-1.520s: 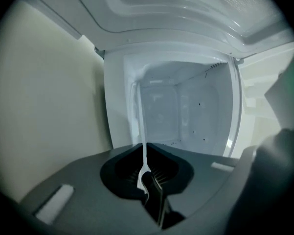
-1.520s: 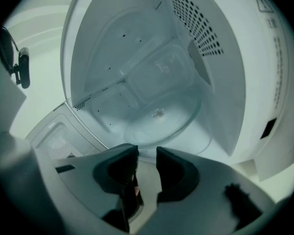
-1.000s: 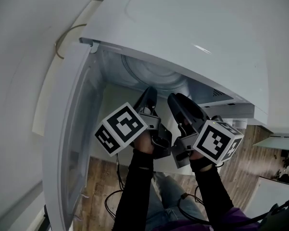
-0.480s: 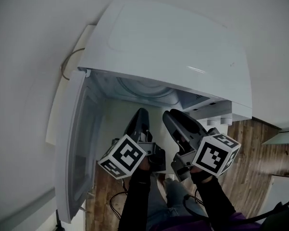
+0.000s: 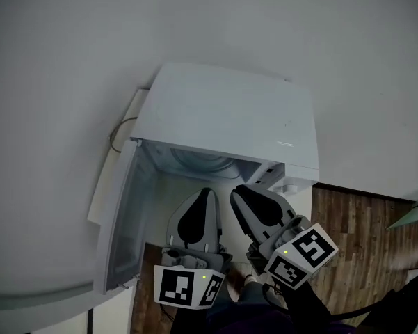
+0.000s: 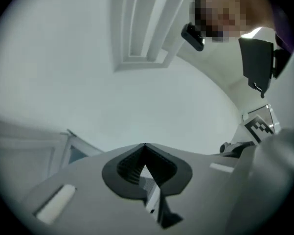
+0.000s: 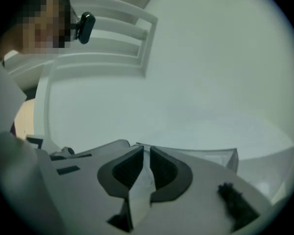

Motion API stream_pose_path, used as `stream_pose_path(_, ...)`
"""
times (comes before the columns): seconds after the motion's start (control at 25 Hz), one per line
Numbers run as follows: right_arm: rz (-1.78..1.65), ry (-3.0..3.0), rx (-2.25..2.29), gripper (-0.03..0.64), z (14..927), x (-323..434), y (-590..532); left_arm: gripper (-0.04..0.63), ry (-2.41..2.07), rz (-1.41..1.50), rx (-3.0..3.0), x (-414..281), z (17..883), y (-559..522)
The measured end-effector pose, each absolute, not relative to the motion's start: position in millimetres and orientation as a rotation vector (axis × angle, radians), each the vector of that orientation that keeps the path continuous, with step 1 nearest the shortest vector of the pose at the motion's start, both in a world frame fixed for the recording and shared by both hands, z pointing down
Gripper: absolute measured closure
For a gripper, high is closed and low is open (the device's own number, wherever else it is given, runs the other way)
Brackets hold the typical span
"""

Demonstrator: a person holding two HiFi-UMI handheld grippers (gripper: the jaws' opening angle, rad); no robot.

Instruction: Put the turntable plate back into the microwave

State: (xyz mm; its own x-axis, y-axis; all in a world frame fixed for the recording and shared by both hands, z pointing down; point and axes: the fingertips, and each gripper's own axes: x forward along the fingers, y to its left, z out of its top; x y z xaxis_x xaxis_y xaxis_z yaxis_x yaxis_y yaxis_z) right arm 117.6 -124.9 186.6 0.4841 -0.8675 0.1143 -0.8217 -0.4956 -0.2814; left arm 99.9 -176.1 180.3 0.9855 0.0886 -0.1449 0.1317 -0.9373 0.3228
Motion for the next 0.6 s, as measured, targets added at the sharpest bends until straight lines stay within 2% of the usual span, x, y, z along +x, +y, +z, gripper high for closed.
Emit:
stream_pose_path(0.2, -0.146, 1.468, -2.662, 0.604, 138.6, 103.8, -112.0, 0.589, 0.145, -0.357, 2.91, 84.2, 114.7, -154.4)
stream_pose_path(0.44, 0.231, 1.462, -2.742, 0.606, 72.4, 79.4, -98.8, 0.589, 0.159, -0.513, 2.992, 62.1, 59.5, -134.0)
stream_pose_path(0.6, 0.321, 1.46, -2.768, 0.606, 57.9, 67.8, -93.4, 0.589, 0.169, -0.578, 3.024, 50.1, 42.2, -124.3)
